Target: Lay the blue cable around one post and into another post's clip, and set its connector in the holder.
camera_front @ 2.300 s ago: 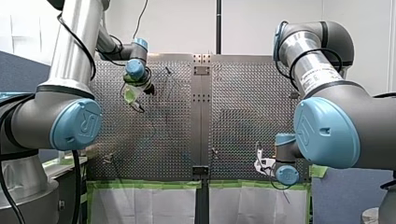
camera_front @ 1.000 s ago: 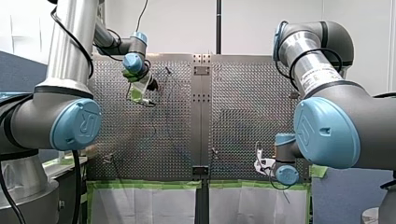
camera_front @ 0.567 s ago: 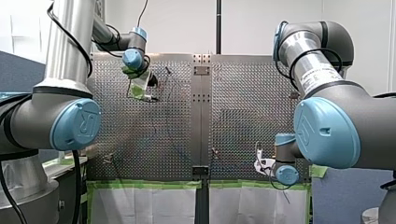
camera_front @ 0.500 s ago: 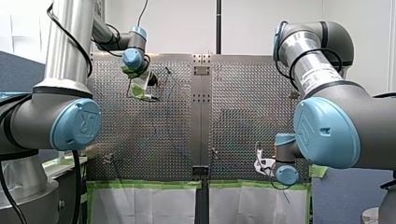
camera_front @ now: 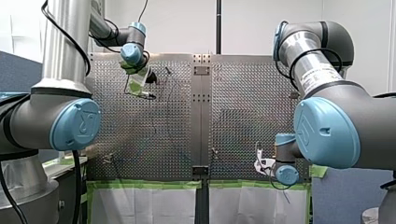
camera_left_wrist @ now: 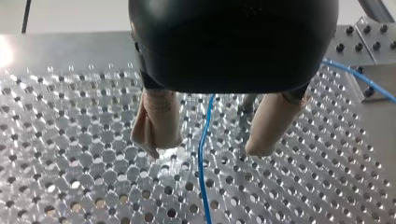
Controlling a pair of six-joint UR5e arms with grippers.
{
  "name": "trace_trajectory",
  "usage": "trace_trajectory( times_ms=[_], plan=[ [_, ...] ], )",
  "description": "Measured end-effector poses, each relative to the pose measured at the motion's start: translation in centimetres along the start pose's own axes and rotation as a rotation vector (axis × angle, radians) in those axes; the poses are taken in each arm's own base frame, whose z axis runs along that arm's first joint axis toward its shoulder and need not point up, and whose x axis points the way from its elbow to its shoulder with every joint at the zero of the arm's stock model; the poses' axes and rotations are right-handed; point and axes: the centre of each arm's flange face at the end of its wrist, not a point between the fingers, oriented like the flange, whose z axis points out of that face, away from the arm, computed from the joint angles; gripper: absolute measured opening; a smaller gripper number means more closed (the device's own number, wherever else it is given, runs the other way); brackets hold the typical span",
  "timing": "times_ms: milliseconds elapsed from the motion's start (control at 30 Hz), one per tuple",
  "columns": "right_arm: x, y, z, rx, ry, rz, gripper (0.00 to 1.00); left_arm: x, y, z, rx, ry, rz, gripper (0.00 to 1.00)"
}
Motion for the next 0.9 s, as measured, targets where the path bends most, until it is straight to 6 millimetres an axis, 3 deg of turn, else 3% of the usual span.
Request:
trace_trajectory(
  times_ms=[300,900],
  plan=[
    [0.0,0.0,0.0,-0.001,-0.001,0.000,0.00,0.3,-0.1,-2.6,0.057,0.012,0.005,1.00],
    [-0.2,-0.1,-0.3,0.000,-0.021,0.004,0.00,1.4,2.3,-9.8,-0.002,-0.062,0.164,1.00]
  ],
)
